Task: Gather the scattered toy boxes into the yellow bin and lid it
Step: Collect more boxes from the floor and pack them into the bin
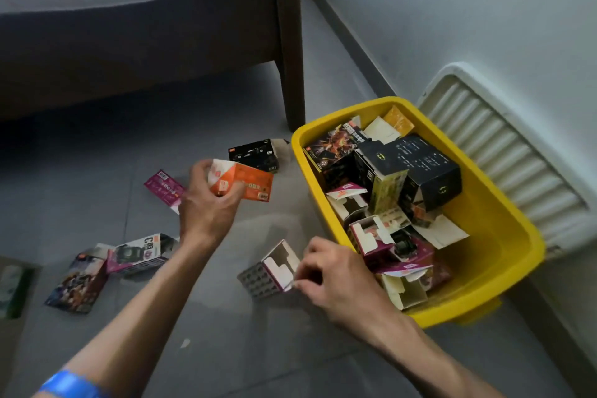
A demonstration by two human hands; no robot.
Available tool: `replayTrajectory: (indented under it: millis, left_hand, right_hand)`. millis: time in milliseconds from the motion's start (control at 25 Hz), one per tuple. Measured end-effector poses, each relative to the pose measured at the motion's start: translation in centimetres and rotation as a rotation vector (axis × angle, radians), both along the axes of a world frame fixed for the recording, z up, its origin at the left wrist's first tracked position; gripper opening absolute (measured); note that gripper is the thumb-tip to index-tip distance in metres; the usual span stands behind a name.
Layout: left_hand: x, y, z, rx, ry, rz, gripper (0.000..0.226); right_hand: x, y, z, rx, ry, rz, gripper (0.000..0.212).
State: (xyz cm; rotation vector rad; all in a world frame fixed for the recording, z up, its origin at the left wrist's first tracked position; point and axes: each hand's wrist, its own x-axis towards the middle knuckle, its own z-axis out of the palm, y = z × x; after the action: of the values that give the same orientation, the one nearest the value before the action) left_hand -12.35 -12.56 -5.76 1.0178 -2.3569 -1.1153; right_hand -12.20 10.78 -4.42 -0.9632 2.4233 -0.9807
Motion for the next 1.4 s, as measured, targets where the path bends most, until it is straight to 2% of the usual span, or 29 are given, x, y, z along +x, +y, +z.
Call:
replayTrajectory:
  millis: [120,240,360,520,560,720,760,880,920,960,1000,1080,1120,1160,1200,1280,1400]
  left_hand:
    - [-2.4,2.0,4.5,0.112,0.177,-0.081,0.055]
    - [-4.3,5.5,6.4,0.239,0.182,-0.278,0.046]
    - [-5.0,9.6,5.5,0.339,0.115,-0.431,0.042]
    - [-5.5,12.4,4.2,0.446,0.174,-0.389,0.041]
    - [-5.4,12.5,4.1,0.456,0.2,-0.384,0.041]
    - [-4.7,12.4,5.0,0.493,0.306,-0.417,0.044]
    - [-4.5,12.6,5.3,0.521,0.324,-0.428,0.046]
    - [-4.5,14.3,5.3,0.629,0.326,-0.587,0.048]
    - [-4.6,15.0,4.9,0.62,0.278,-0.673,0.048]
    - [-4.7,15.5,4.3,0.554,0.182,-0.76,0.048]
    - [-4.8,15.9,3.7,0.401,0.044,-0.846,0.047]
    - [-4.6,16.1,1.7,-0.172,-0.254,-1.009,0.048]
    - [-4.2,16.2,0.8,-0.445,-0.322,-1.049,0.05]
    - [-3.9,16.3,0.1,-0.603,-0.321,-1.041,0.05]
    - [-3.7,16.3,-0.1,-0.655,-0.3,-1.013,0.047]
    - [-3.4,16.1,-0.2,-0.64,-0.271,-0.985,0.043]
    - [-2.9,15.5,0.5,-0.621,-0.346,-0.981,0.039]
  right_hand:
    - [-2.1,6.3,6.5,-0.174,-0.111,-0.065,0.009]
    - [-5.0,13.3,10.6,-0.195,-0.095,-0.125,0.011]
    - [-8.3,18.7,10.9,-0.073,-0.026,-0.197,0.007]
    - [-11.9,20.9,5.7,0.313,-0.022,-0.266,0.011]
    - [-12.1,20.8,4.6,0.338,-0.016,-0.287,0.015]
    - [-11.2,18.9,2.3,0.078,-0.197,-0.285,0.059]
    - [-10.9,18.2,2.0,0.029,-0.201,-0.26,0.064]
    - [-11.0,16.2,2.1,-0.324,-0.268,-0.228,0.074]
    - [-11.4,15.7,2.4,-0.327,-0.235,-0.211,0.078]
    - [-12.1,15.4,2.6,-0.227,-0.148,-0.193,0.076]
    - [-13.1,15.4,2.7,-0.076,-0.064,-0.171,0.073]
    - [-14.6,15.1,2.9,0.272,0.047,-0.102,0.061]
    - [-14.9,14.8,2.8,0.414,0.076,-0.072,0.057]
    - [-15.0,14.3,2.7,0.527,0.119,-0.051,0.054]
    - [-14.8,13.6,2.6,0.616,0.188,-0.028,0.051]
    - [-14.4,11.6,2.6,0.717,0.305,0.032,0.045]
    - [-14.2,8.3,3.9,0.803,0.251,0.107,0.041]
